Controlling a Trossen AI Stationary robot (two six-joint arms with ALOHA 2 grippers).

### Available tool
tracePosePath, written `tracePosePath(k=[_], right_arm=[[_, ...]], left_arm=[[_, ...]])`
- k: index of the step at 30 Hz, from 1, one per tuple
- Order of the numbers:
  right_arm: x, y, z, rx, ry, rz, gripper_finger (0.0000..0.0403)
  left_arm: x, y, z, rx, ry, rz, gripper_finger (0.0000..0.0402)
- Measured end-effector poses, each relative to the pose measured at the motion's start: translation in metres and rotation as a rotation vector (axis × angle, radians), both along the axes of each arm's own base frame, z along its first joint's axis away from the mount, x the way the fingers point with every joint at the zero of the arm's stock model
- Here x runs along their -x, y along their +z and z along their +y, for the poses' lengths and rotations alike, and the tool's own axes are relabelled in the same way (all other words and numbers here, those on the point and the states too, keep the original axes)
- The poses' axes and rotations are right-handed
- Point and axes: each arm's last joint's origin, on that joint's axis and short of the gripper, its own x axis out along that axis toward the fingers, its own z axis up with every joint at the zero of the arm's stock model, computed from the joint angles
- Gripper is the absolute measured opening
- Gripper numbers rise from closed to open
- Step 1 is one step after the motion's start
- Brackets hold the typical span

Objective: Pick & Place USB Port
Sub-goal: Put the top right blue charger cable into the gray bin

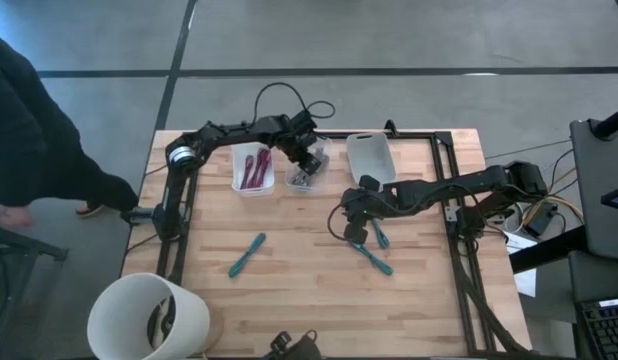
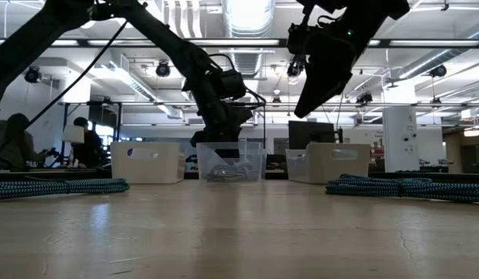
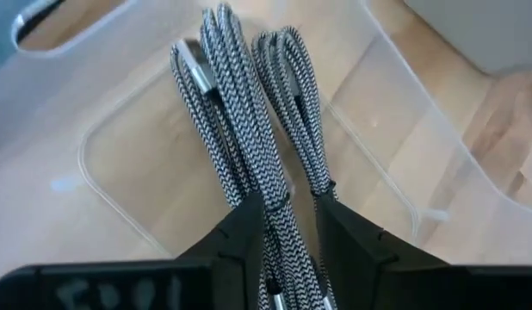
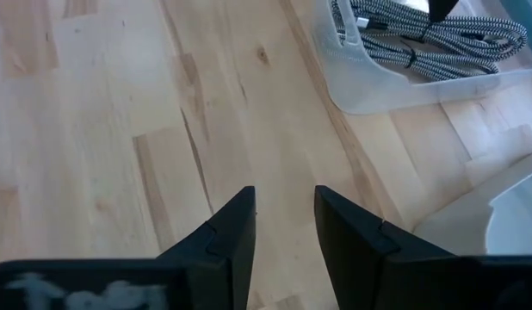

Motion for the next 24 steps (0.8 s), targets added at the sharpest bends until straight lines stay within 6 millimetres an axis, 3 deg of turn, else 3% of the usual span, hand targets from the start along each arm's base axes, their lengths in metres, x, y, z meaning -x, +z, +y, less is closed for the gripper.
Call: tracePosePath(k=[4, 11, 18, 24], right_arm=[[0.002, 0.002, 0.002, -0.030, 0.009, -0.006, 0.0111], [0.016, 0.015, 0.006, -0.044, 0.017, -0.048, 0.0116], [0.052, 0.003, 0.004, -0.109, -0.078, -0.074, 0.0115], [0.084, -0.027, 0.002, -0.177, -0.193, -0.037, 0.0107]], left_arm=[[0.000, 0.011, 0.000, -0.023, -0.011, -0.025, 0.0099], [0.007, 0.053, -0.013, -0.134, -0.084, -0.092, 0.0083], [0.010, 0.089, -0.055, -0.304, -0.194, -0.157, 0.0074], [0.015, 0.096, -0.101, -0.432, -0.328, -0.313, 0.0073]])
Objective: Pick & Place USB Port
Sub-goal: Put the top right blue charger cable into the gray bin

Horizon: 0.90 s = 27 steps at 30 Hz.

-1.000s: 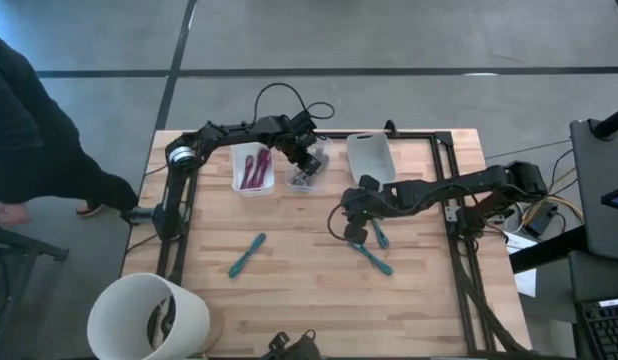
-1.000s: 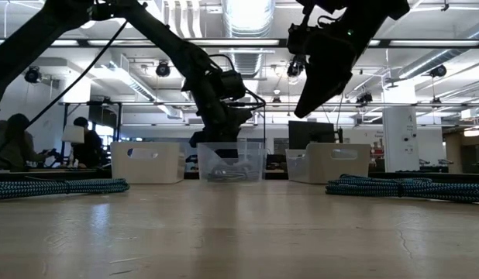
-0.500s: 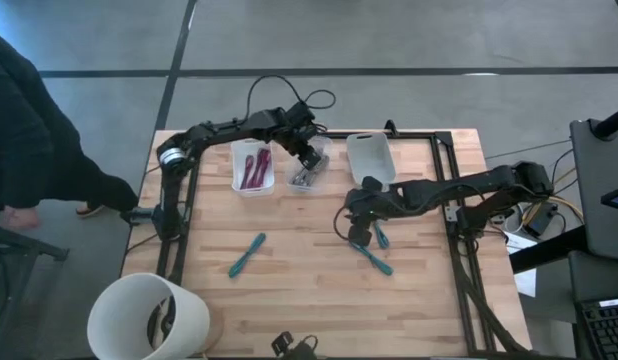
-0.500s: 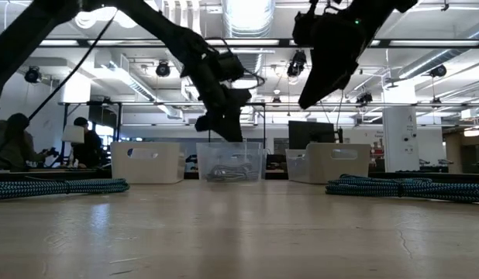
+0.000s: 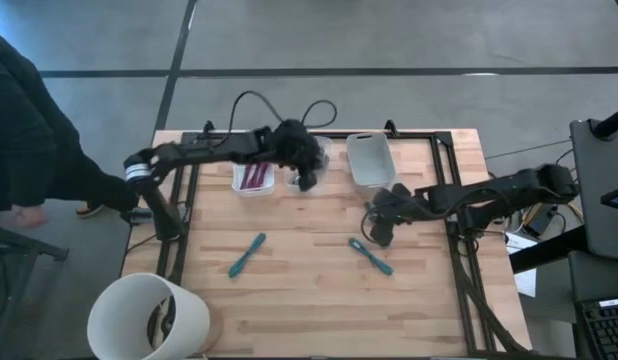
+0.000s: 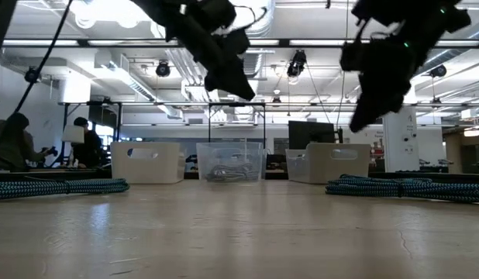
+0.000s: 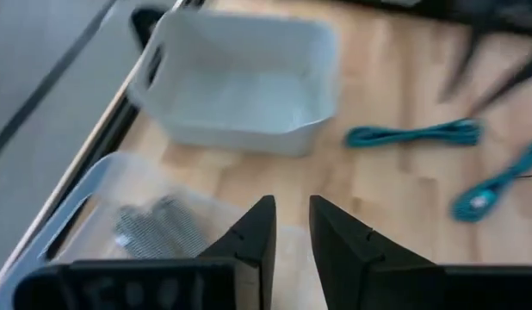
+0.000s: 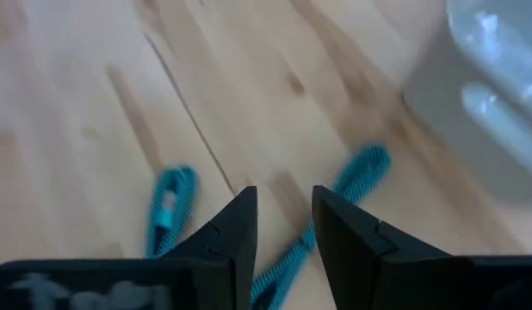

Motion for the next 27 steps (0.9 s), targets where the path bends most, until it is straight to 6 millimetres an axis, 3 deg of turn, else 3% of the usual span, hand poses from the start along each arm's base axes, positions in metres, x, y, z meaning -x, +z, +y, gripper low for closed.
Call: tracePosePath(k=[5, 12, 17, 27], right_arm=[[0.015, -0.025, -0.001, -0.048, -0.085, 0.062, 0.0109], [0.017, -0.040, -0.001, -0.082, -0.159, 0.084, 0.0109], [0.005, -0.047, 0.000, -0.088, -0.152, 0.021, 0.0105], [-0.001, -0.066, 0.000, -0.078, -0.160, 0.112, 0.0107]], left_arm=[[0.018, -0.011, -0.036, -0.033, -0.067, -0.165, 0.0073], [0.045, -0.054, -0.067, -0.058, -0.134, -0.332, 0.0073], [0.057, -0.076, -0.072, -0.031, -0.124, -0.394, 0.0073], [0.063, -0.085, -0.073, -0.025, -0.118, -0.430, 0.0073]])
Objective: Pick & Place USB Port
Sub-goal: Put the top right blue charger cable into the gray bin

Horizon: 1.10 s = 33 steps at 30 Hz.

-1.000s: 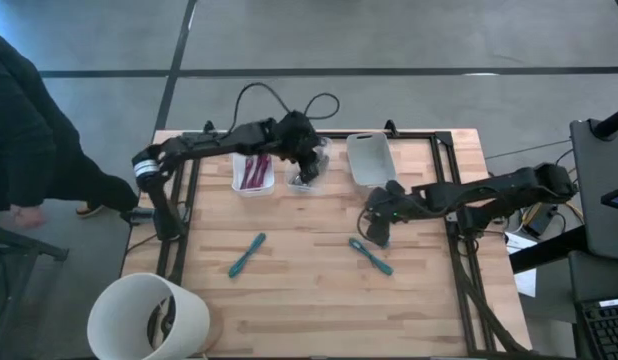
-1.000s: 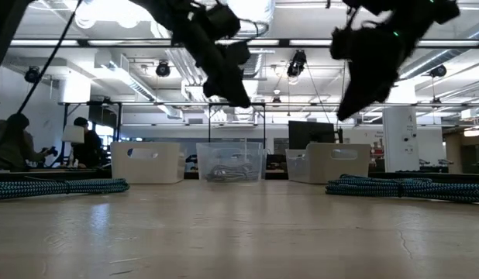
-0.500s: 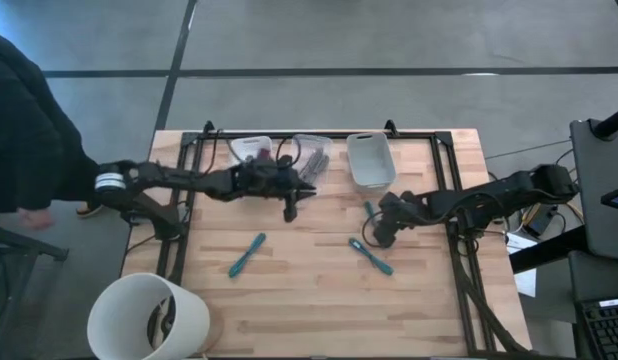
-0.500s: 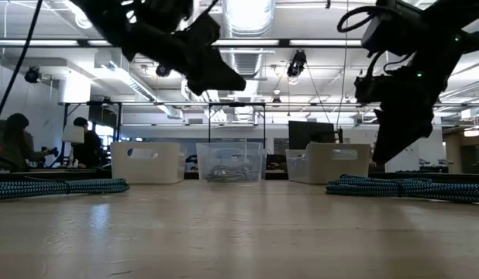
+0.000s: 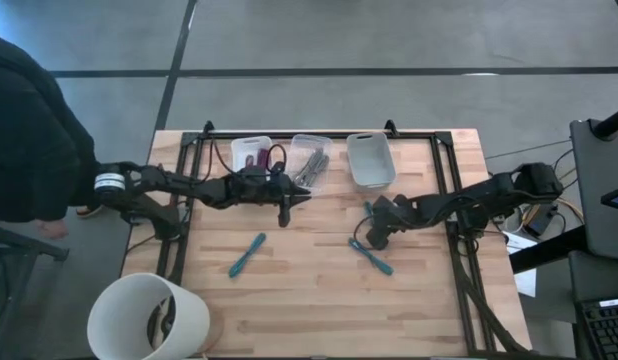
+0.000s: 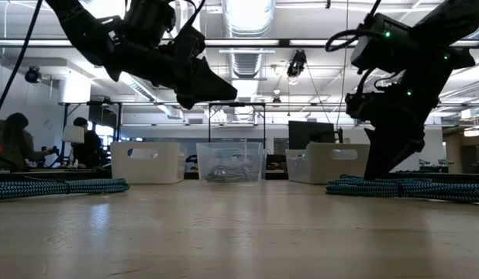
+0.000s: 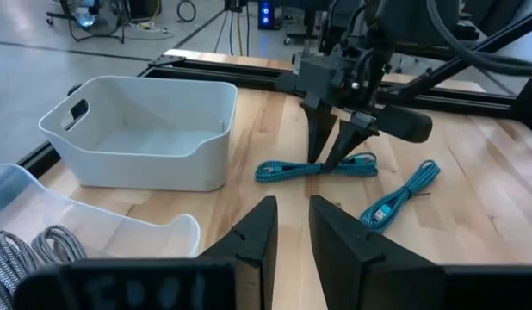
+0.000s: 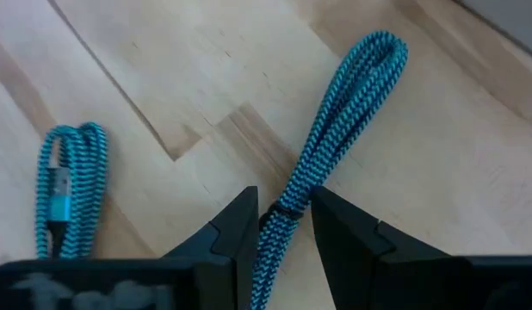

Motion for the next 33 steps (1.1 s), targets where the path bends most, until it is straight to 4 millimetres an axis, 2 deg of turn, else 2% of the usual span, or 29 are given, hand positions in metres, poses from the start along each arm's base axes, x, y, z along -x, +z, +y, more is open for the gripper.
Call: tracePosePath(k=[8, 19, 23, 26, 33], right_arm=[[-0.003, -0.009, 0.000, 0.011, -0.045, 0.033, 0.0094], [-0.004, 0.002, 0.000, -0.009, -0.018, -0.010, 0.0020], [-0.010, 0.022, 0.001, 0.012, 0.040, -0.084, 0.0022], [-0.014, 0.044, -0.004, 0.088, 0.050, -0.162, 0.0024], [-0.015, 0.099, -0.031, 0.330, -0.046, -0.306, 0.0025]], left_arm=[[0.000, -0.001, 0.000, 0.000, 0.000, 0.003, 0.0073], [0.001, -0.002, 0.000, 0.009, 0.001, 0.006, 0.0074], [0.001, -0.002, 0.000, 0.010, 0.002, 0.007, 0.0074], [0.001, -0.002, 0.000, 0.010, 0.002, 0.007, 0.0074], [0.001, -0.002, 0.000, 0.011, 0.002, 0.009, 0.0074]])
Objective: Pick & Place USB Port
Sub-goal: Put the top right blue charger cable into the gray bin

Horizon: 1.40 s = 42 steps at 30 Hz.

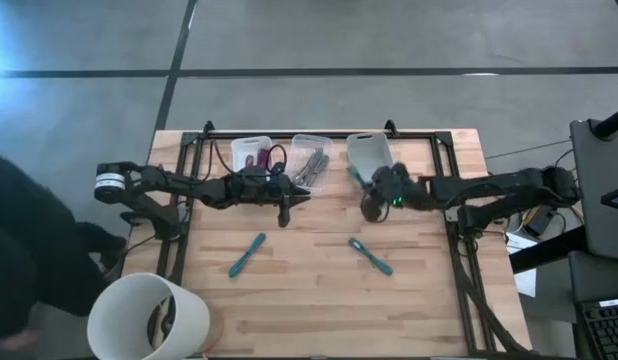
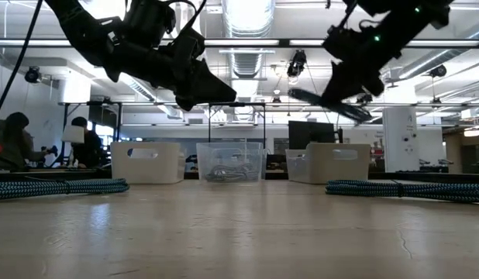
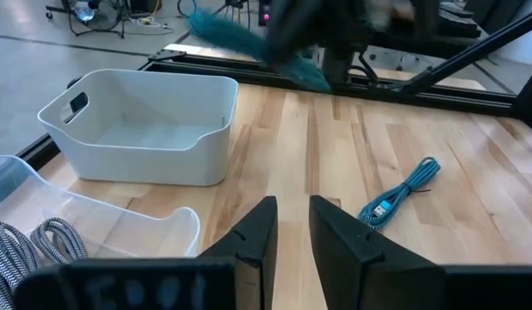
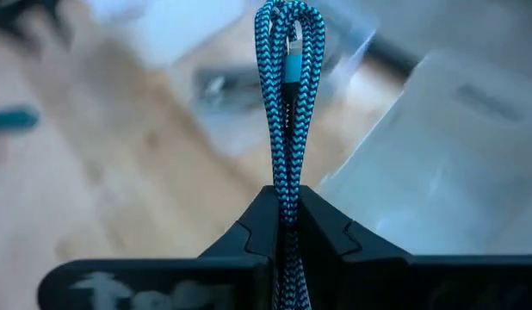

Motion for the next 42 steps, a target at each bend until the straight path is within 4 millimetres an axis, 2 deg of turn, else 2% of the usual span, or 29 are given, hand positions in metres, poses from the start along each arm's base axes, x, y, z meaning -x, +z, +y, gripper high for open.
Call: tracePosePath(k=[3, 7, 12, 17, 19, 22, 28, 34, 42], right_arm=[[0.003, 0.014, -0.018, 0.036, -0.056, -0.029, 0.0025], [0.009, 0.018, -0.046, 0.047, -0.171, -0.033, 0.0025], [0.015, 0.006, -0.079, 0.066, -0.280, 0.046, 0.0025], [0.005, -0.014, -0.101, 0.044, -0.213, 0.093, 0.0025], [-0.003, -0.021, -0.107, 0.034, -0.178, 0.080, 0.0025], [-0.009, -0.032, -0.117, 0.007, -0.215, 0.103, 0.0025], [-0.011, -0.056, -0.135, -0.051, -0.308, 0.172, 0.0025], [-0.010, -0.076, -0.142, -0.102, -0.316, 0.242, 0.0025], [-0.012, -0.085, -0.144, -0.120, -0.307, 0.261, 0.0025]], left_arm=[[0.000, 0.000, 0.000, 0.000, 0.000, 0.001, 0.0074], [0.000, 0.000, 0.000, 0.001, 0.000, 0.001, 0.0074], [0.000, 0.000, 0.000, 0.001, 0.000, 0.001, 0.0074], [0.000, 0.000, 0.000, 0.001, 0.000, 0.001, 0.0074], [0.000, 0.000, 0.000, 0.001, 0.000, 0.001, 0.0074], [0.000, 0.000, 0.000, 0.001, 0.000, 0.003, 0.0074], [0.000, -0.001, 0.000, 0.003, 0.000, 0.012, 0.0074], [0.001, -0.004, 0.000, 0.007, 0.000, 0.034, 0.0074], [0.001, -0.004, 0.000, 0.007, 0.000, 0.036, 0.0074]])
